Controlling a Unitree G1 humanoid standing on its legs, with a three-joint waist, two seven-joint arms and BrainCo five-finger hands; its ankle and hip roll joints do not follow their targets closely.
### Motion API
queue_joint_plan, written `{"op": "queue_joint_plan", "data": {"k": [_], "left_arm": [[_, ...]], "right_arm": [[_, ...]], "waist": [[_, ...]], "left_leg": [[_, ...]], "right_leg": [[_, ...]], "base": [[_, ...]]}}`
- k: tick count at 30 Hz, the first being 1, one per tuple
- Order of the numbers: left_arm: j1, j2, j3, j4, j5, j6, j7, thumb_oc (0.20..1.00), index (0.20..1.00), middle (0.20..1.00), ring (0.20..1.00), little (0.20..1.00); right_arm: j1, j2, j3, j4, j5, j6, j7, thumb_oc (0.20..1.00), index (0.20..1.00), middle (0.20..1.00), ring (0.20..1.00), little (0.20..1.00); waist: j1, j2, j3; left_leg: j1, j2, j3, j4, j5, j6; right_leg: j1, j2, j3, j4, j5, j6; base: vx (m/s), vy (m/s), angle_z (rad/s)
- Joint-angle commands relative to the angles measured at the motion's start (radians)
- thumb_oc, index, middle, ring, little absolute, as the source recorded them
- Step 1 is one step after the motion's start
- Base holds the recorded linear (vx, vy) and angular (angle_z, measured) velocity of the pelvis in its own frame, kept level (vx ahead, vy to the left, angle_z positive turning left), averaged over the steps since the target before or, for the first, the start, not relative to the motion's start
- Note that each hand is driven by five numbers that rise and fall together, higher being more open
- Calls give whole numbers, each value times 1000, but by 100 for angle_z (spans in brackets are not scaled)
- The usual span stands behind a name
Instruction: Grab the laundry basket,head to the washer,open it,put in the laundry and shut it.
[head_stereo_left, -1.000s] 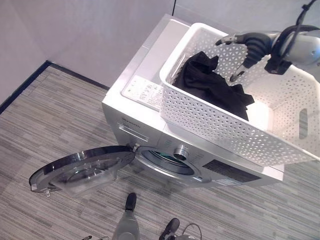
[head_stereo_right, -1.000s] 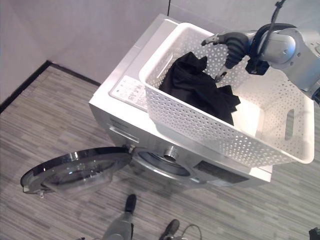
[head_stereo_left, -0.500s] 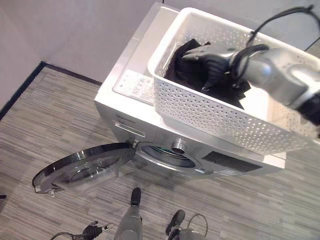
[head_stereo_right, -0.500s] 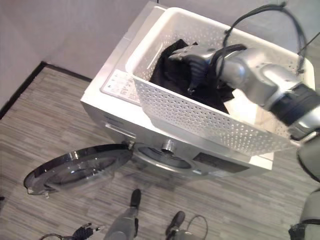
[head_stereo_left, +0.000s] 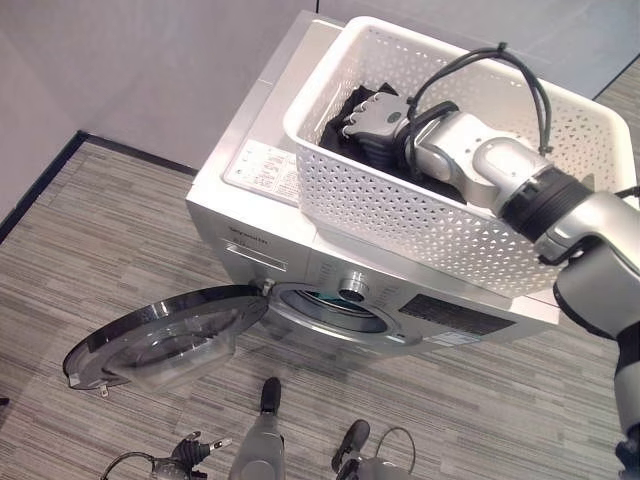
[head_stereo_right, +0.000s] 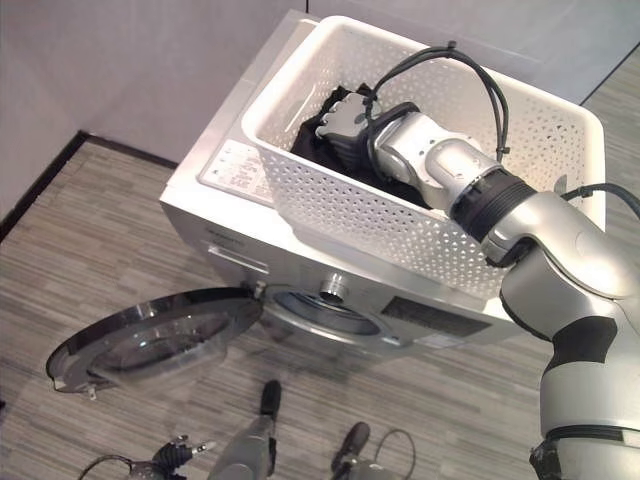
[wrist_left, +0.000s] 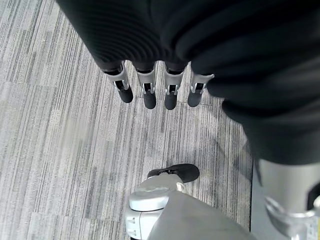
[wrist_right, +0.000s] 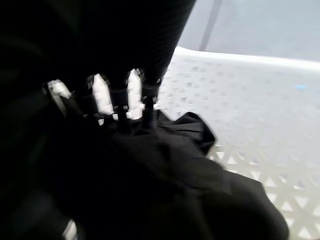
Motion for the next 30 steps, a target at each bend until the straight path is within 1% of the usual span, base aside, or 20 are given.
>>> {"op": "queue_joint_plan", "data": {"k": [1,3,6,7,8,9,10,11,12,13,16,17,18,20,22,24,26,27,28,30], "left_arm": [[-52,39,-6,40,-5,0,30,1000,1000,1000,1000,1000],[-51,40,-9,46,3,-2,34,1000,1000,1000,1000,1000],[-47,47,-12,54,17,-5,32,1000,1000,1000,1000,1000],[-45,51,-13,54,24,-9,33,1000,1000,1000,1000,1000],[-46,51,-13,54,24,-9,33,1000,1000,1000,1000,1000],[-41,46,-12,48,33,-12,35,1000,1000,1000,1000,1000],[-41,47,-13,48,33,-11,35,1000,1000,1000,1000,1000],[-40,45,-11,46,38,-13,36,1000,1000,1000,1000,1000],[-40,45,-11,46,38,-13,36,1000,1000,1000,1000,1000],[-39,43,-10,45,53,-16,40,1000,1000,1000,1000,1000],[-37,37,-11,47,75,-16,41,1000,1000,1000,1000,1000],[-38,37,-11,47,75,-16,41,1000,1000,1000,1000,1000],[-36,30,-12,49,86,-15,42,1000,1000,1000,1000,1000],[-28,22,-10,57,109,-9,45,1000,1000,1000,1000,1000],[-23,21,-9,61,119,-6,45,1000,1000,1000,1000,1000],[-18,13,-10,66,139,-6,49,1000,1000,1000,1000,1000],[-17,10,-14,66,142,-7,50,1000,1000,1000,1000,1000],[-19,1,-24,59,144,-12,56,1000,1000,1000,1000,1000],[-18,2,-24,59,143,-12,56,1000,1000,1000,1000,1000],[-31,-2,-43,43,134,-21,64,1000,1000,1000,1000,1000]], "right_arm": [[-74,4,59,93,-60,15,-67,200,200,200,200,200],[-113,-8,67,115,-56,18,-85,200,200,200,200,200],[-187,-34,74,143,-5,23,-109,200,200,200,200,200],[-229,-55,79,177,25,31,-136,200,200,200,200,200],[-230,-55,80,178,25,31,-136,200,200,200,200,200],[-225,-122,74,168,39,34,-166,200,200,200,200,200],[-225,-124,74,167,39,34,-166,200,200,200,200,200],[-227,-154,58,154,46,41,-180,200,200,200,200,200],[-227,-155,58,154,46,41,-180,200,200,200,200,200],[-237,-194,44,146,46,47,-200,200,200,200,200,200],[-250,-256,13,129,71,54,-246,200,200,200,200,200],[-250,-258,13,127,71,55,-245,200,200,200,200,200],[-247,-291,-29,94,97,57,-281,200,200,200,200,200],[-231,-331,-73,58,103,61,-320,200,200,200,200,200],[-225,-341,-85,43,103,61,-324,200,200,200,200,200],[-221,-360,-123,5,121,55,-353,200,200,200,200,200],[-214,-359,-139,1,136,51,-358,200,200,200,200,200],[-193,-345,-197,9,207,43,-380,200,200,200,200,200],[-191,-345,-199,8,207,43,-380,200,200,200,200,200],[-169,-320,-271,16,282,39,-407,200,200,200,200,200]], "waist": [[22,-82,62],[16,-84,52],[7,-91,30],[2,-94,17],[2,-94,18],[-9,-91,5],[-7,-91,5],[-12,-91,1],[-12,-91,1],[-19,-89,-13],[-32,-84,-29],[-32,-85,-30],[-41,-79,-41],[-52,-74,-61],[-55,-73,-68],[-68,-67,-84],[-69,-67,-88],[-72,-60,-95],[-72,-61,-96],[-72,-57,-104]], "left_leg": [[-6,32,-42,-49,-15,-62],[2,33,-34,-49,-17,-62],[12,36,-26,-49,-19,-63],[20,36,-21,-49,-21,-63],[21,36,-21,-49,-21,-63],[31,39,-14,-49,-24,-62],[32,39,-14,-49,-25,-62],[38,41,-10,-49,-26,-62],[38,41,-10,-49,-26,-62],[50,43,-2,-49,-29,-62],[71,50,11,-49,-33,-62],[68,48,11,-49,-30,-60],[89,54,23,-49,-36,-62],[107,57,37,-49,-37,-58],[118,59,43,-49,-40,-57],[142,65,61,-49,-44,-55],[149,67,65,-49,-47,-55],[163,70,72,-49,-50,-53],[162,70,72,-49,-50,-53],[173,71,74,-49,-52,-52]], "right_leg": [[64,-146,55,-38,149,146],[65,-146,60,-38,148,146],[71,-145,68,-42,145,146],[75,-144,70,-43,142,146],[76,-144,71,-42,142,146],[81,-144,75,-43,138,146],[82,-144,75,-43,138,146],[84,-142,77,-44,136,146],[84,-142,77,-44,136,146],[93,-141,78,-46,131,146],[107,-138,85,-50,122,145],[104,-140,85,-50,125,146],[117,-136,93,-53,116,145],[129,-136,100,-59,116,145],[131,-134,107,-61,115,145],[143,-130,121,-64,109,143],[145,-129,126,-66,108,143],[155,-126,131,-70,106,141],[154,-126,132,-70,106,142],[163,-124,133,-72,102,140]], "base": [[-12,32,-1],[0,0,0],[6,14,-7],[6,10,-15],[4,17,-16],[5,8,-11],[0,0,0],[0,0,0],[0,0,0],[2,7,-6],[10,-2,-8],[19,0,-24],[9,7,-28],[19,-3,-21],[18,-4,-28],[14,-4,-24],[12,-1,-16],[15,-3,-15],[8,-9,-11],[10,-14,-5]]}}
